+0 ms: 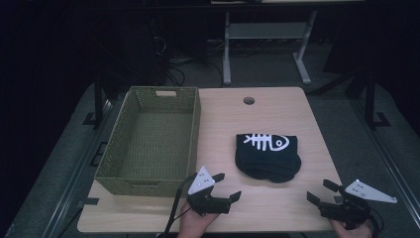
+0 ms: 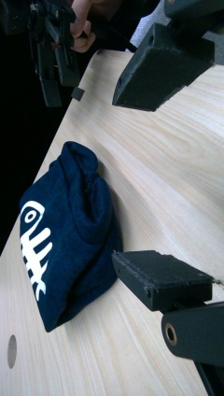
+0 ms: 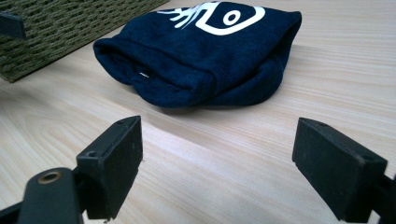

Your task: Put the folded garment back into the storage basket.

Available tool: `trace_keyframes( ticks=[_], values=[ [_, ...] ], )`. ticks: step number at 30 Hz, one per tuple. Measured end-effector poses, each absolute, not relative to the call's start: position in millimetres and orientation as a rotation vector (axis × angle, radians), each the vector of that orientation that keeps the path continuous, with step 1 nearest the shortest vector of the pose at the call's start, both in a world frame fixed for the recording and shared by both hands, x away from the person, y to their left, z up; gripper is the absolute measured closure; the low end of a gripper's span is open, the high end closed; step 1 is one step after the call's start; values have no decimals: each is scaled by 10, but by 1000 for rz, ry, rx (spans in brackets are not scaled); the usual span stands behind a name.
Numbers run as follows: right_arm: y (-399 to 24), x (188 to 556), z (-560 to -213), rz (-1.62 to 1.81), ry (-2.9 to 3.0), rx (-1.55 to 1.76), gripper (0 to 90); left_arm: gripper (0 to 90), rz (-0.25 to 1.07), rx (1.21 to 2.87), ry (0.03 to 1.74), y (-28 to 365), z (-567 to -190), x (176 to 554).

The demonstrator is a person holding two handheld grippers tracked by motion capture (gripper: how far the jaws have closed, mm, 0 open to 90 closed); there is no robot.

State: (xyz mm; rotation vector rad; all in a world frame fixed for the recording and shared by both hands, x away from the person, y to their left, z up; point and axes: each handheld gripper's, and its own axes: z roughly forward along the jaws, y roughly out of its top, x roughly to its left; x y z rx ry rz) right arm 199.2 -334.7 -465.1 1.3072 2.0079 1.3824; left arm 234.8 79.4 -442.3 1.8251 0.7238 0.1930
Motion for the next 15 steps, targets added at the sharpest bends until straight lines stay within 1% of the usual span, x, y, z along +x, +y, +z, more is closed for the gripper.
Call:
trace_keyframes(
  ticks=[9, 13, 15],
  values=[
    [-3378, 2029, -4660, 1415, 2000, 1335, 150, 200, 195, 1823, 731, 739, -4417, 2383],
    [-3370, 2101, -4589, 1415, 2005, 1323, 151, 199, 205, 1826, 737, 709, -4369, 2438],
    [-3356, 2135, -4540, 1422, 2004, 1307, 151, 199, 183, 1811, 748, 695, -4339, 2484]
  ],
)
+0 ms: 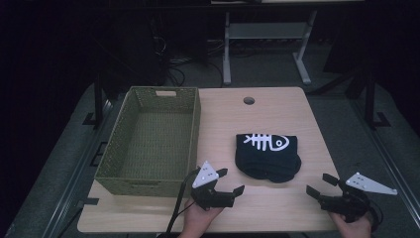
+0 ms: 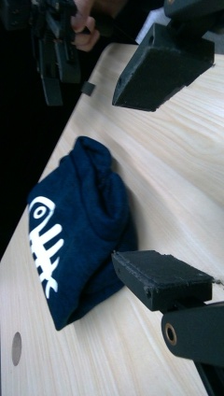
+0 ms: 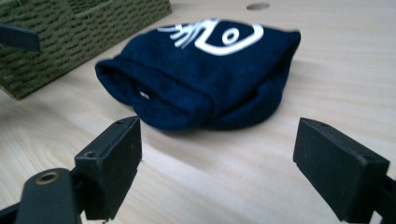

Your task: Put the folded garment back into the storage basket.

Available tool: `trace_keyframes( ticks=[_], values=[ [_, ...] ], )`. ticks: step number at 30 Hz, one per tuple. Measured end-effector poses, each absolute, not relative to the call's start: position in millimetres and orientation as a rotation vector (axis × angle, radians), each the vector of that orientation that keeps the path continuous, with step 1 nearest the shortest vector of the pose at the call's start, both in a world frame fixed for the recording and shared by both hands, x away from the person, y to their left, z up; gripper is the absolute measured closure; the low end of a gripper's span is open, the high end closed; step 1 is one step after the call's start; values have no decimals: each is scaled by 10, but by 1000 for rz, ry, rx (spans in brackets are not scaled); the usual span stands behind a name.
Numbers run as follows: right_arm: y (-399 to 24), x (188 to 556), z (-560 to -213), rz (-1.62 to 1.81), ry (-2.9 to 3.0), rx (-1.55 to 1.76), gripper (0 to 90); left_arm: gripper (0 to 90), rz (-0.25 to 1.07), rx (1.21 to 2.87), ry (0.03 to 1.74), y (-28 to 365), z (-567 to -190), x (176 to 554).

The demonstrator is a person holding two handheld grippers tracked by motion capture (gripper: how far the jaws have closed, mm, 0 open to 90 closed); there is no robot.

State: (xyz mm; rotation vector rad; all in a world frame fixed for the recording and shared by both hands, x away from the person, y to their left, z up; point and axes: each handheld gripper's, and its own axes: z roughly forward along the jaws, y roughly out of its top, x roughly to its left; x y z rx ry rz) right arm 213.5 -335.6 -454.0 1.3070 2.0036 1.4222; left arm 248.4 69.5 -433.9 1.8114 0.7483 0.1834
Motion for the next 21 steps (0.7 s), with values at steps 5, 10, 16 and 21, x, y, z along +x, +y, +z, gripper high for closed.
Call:
trace_keyframes(
  ticks=[5, 10, 16, 21],
  values=[
    [-3330, 2214, -4443, 1433, 2014, 1287, 153, 197, 192, 1800, 745, 607, -4270, 2589],
    [-3296, 2299, -4393, 1421, 2039, 1276, 153, 196, 171, 1766, 768, 504, -4250, 2701],
    [-3263, 2420, -4363, 1425, 2065, 1278, 160, 193, 155, 1766, 786, 406, -4268, 2780],
    [-3291, 2522, -4307, 1431, 2085, 1285, 171, 193, 178, 1766, 795, 335, -4260, 2837]
  ],
)
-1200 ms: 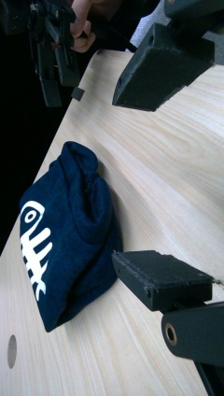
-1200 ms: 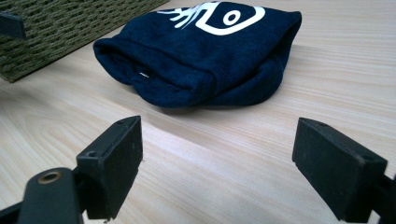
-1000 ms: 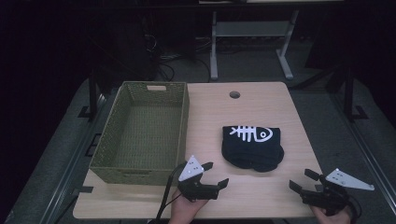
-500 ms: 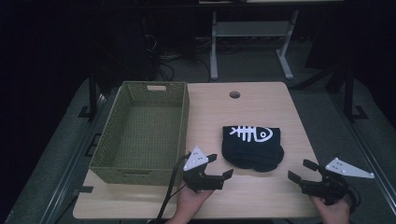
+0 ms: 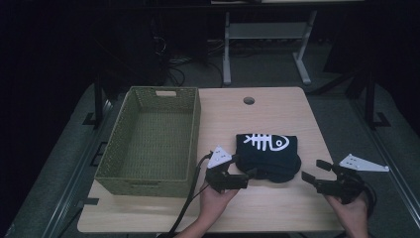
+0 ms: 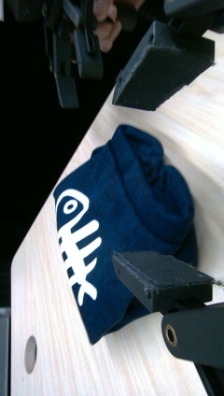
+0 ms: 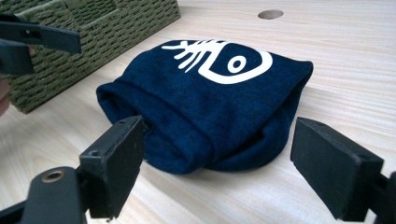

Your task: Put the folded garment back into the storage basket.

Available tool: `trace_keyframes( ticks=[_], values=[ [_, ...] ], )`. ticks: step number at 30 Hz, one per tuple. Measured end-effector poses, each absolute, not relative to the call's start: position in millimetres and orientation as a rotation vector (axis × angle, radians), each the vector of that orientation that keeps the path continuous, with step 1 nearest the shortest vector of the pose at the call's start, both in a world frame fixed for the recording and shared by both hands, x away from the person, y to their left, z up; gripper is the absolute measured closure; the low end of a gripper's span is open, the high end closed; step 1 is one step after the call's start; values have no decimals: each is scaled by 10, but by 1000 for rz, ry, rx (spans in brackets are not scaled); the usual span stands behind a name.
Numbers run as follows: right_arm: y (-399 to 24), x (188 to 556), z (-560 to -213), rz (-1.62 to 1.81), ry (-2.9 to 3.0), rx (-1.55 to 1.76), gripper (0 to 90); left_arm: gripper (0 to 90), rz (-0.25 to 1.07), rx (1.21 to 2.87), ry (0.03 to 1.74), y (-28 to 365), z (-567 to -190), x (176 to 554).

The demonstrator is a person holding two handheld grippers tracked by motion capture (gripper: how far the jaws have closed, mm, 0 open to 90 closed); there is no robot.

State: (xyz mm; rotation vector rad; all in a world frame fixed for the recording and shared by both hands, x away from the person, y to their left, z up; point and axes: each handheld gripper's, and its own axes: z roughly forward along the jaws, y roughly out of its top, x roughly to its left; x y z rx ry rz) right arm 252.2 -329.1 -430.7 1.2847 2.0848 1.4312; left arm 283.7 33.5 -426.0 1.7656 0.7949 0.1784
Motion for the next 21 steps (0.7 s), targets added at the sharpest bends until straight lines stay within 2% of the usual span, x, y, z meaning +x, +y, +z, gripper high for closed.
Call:
trace_keyframes(
  ticks=[2, 5, 21],
  values=[
    [-3306, 2575, -4302, 1431, 2086, 1294, 171, 194, 274, 1819, 790, 241, -4264, 2870],
    [-3313, 2671, -4307, 1432, 2096, 1310, 171, 195, 304, 1825, 814, 206, -4284, 2945],
    [-3164, 3351, -4367, 1282, 2193, 1430, 192, 203, 175, 1795, 1117, 149, -4532, 3492]
  ],
)
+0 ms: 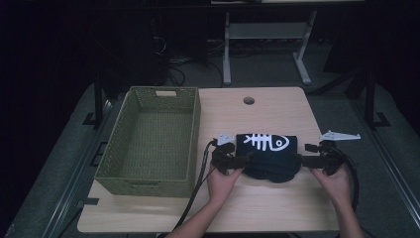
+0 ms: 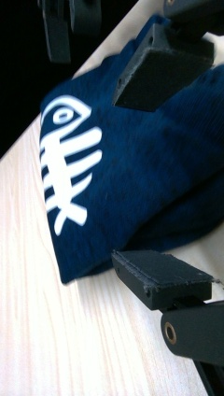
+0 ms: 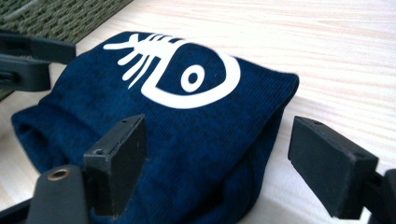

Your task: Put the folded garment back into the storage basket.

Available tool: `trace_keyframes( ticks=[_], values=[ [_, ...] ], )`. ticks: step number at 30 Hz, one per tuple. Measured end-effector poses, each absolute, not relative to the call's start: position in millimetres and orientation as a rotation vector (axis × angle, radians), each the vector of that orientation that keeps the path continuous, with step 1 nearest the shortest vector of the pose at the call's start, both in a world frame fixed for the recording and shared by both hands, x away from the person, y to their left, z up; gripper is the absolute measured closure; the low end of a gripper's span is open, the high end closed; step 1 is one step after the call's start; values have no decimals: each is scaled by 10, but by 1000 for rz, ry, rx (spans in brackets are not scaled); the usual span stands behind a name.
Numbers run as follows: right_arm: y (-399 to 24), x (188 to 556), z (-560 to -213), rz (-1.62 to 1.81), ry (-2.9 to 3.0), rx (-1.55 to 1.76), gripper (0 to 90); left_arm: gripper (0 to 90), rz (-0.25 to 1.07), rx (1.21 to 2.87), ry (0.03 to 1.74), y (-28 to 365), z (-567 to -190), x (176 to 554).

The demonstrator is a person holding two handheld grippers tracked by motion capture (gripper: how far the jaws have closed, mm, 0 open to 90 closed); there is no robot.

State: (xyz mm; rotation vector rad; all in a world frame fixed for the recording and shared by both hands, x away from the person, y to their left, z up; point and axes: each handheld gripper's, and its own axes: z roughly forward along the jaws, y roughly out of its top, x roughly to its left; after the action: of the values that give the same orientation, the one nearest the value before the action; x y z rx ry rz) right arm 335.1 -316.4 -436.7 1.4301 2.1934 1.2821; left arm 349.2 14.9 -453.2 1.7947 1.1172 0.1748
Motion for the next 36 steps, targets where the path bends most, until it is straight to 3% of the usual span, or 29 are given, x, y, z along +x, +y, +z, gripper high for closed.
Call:
trace_keyframes(
  ticks=[15, 24, 29, 36],
  values=[
    [-3144, 3611, -4672, 1239, 2225, 1594, 297, 225, 36, 1794, 1261, 116, -4698, 3737],
    [-3119, 3612, -4742, 1232, 2220, 1647, 429, 303, -18, 1799, 1266, 107, -4755, 3759],
    [-3104, 3569, -4777, 1264, 2193, 1638, 534, 391, -54, 1797, 1257, 103, -4768, 3762],
    [-3071, 3520, -4786, 1287, 2187, 1635, 686, 601, -121, 1772, 1245, 114, -4782, 3788]
  ],
)
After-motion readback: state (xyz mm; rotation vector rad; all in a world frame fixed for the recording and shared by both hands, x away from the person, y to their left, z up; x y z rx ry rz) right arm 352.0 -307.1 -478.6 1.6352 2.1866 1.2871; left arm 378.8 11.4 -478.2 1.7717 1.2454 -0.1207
